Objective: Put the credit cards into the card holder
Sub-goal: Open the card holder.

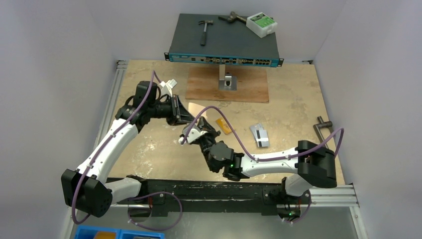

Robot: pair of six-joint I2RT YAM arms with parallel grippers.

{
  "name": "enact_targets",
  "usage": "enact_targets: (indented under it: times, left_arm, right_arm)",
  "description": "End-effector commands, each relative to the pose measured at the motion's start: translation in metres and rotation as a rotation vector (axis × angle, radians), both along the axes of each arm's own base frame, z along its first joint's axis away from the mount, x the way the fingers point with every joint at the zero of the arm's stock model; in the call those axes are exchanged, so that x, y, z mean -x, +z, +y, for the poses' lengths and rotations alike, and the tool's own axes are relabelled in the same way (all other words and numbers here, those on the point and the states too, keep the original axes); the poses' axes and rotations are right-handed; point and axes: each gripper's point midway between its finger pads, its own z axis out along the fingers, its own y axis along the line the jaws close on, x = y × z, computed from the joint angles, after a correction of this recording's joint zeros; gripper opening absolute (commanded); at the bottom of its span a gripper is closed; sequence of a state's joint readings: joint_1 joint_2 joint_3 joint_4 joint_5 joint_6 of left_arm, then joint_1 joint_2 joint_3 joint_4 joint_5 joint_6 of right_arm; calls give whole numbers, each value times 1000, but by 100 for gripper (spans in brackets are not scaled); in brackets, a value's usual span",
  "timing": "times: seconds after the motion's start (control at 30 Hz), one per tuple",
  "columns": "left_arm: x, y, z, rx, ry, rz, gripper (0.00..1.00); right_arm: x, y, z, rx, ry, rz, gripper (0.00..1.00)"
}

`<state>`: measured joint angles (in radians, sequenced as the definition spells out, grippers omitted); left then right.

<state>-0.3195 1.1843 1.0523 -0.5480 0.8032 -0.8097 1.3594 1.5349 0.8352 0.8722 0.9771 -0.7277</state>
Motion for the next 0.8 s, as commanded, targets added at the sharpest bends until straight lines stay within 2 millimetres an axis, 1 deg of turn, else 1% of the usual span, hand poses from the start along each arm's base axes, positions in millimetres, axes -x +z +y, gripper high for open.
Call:
enact_targets:
  times: [0.0,0.2,0.43,0.63,0.77]
  left_arm:
    - [17,11,-4,49,-58,24,0]
    - [19,13,-4,56,-61,18,0]
    - [20,16,-4,63,-66,10,0]
    - [21,16,-3,59,-65,3,0]
    - [20,15,-3,56,-64,2,0]
  right_arm:
    - [-3,33,1,-179,-15,-36,0]
    - [-10,31,-6,-248,-84,-35,0]
    - [-19,41,-18,-341,-137,-37,0]
    - [-30,48,-34,-444,-174,-9,0]
    - [-38,53,-47,-572,-183,46,0]
